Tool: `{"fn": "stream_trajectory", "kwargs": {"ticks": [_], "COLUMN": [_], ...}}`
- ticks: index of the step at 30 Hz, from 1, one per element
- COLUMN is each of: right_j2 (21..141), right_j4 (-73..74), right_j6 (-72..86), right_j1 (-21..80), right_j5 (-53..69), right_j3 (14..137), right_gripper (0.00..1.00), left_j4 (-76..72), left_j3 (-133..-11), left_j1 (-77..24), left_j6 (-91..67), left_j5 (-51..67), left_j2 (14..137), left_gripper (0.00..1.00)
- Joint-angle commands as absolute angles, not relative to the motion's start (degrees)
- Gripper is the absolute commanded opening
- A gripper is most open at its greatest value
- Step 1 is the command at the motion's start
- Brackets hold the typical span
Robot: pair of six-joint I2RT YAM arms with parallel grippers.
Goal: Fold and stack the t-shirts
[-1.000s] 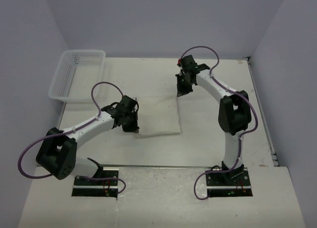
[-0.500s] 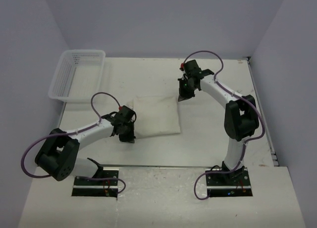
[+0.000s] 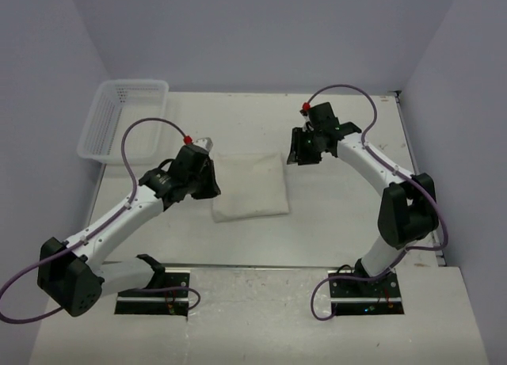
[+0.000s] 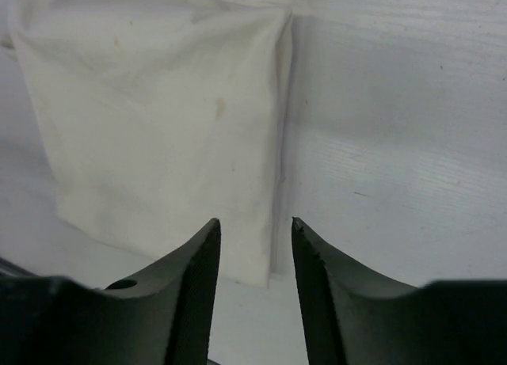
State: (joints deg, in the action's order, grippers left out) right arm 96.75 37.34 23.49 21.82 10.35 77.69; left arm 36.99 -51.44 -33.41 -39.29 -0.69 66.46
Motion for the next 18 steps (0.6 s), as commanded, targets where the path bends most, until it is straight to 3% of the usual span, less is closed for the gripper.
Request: {"fn": "stream_trajectory", "kwargs": {"ticks": [1,3,4,10,18], "right_j2": [95.6,96.7,97.6,101.9,104.5], "right_j4": [31.9,30.2,28.1,23.6,23.6], "right_j6": [24.7,25.0,25.3,23.6,22.9], "right_j1": [19.9,18.2,17.8,14.2,12.3], "right_j5": [19.5,24.4,26.1,38.7,41.1], "right_j3": [75.0,73.8,72.3,68.8,66.7], "right_gripper": [0.56,0.61,0.71,0.89,0.91], "left_j4": [35.4,33.6,33.1,32.3,31.0], "left_j3": [-58.3,-62.2,-63.5,-71.8,-70.0], "left_j1": [-33.6,-33.7,-33.7,-33.4,-32.8], "left_j6": [-34.5,-33.8,-33.1,-32.5,-33.5], "left_j5": [-0.4,1.4,1.9,0.3,-3.3], "left_j2": [72.1,76.4,81.2,98.4,104.0], "left_gripper": [0.0,0.0,0.0,0.0,0.0]}}
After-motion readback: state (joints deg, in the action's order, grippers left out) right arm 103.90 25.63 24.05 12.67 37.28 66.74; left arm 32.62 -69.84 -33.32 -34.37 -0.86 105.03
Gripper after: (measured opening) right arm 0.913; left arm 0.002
